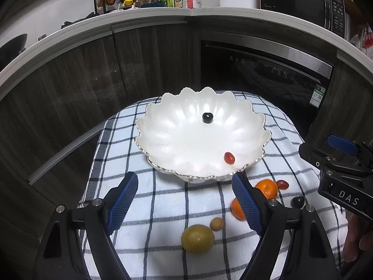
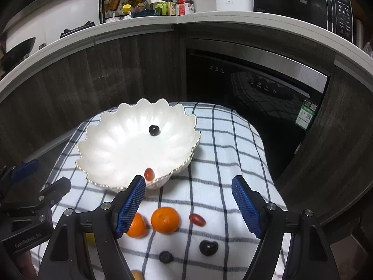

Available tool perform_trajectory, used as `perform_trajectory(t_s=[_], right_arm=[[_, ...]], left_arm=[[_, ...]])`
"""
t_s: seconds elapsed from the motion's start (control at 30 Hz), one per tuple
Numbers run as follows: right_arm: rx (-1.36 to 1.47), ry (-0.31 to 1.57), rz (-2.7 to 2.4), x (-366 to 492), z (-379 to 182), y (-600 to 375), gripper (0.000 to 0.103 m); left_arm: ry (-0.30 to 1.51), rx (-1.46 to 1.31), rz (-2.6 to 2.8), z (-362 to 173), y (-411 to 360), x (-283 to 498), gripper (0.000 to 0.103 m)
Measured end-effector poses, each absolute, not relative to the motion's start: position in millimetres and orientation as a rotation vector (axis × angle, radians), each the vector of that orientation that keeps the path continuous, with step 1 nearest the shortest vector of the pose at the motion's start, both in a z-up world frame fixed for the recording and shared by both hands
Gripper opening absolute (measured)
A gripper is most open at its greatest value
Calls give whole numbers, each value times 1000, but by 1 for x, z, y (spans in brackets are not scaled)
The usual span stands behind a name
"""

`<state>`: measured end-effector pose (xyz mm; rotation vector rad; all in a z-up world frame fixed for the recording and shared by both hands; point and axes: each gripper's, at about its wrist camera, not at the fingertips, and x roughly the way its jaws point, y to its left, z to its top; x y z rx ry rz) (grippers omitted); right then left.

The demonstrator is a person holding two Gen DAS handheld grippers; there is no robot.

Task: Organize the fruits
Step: 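Withdraw both open tools from the bowl back toward the loose fruits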

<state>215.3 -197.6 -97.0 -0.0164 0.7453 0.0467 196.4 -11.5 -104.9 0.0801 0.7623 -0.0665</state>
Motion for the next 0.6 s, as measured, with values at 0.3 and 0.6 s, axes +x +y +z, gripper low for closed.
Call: perform_trajectory(t_s=[0.3, 0.6], right_arm=[[-33, 752, 57, 194, -103, -208, 77], [-42, 756, 62, 174, -113, -228, 77]], left_arm=[[778, 60, -85, -113, -25, 172, 83], [797, 37, -99, -129, -47, 151, 82]])
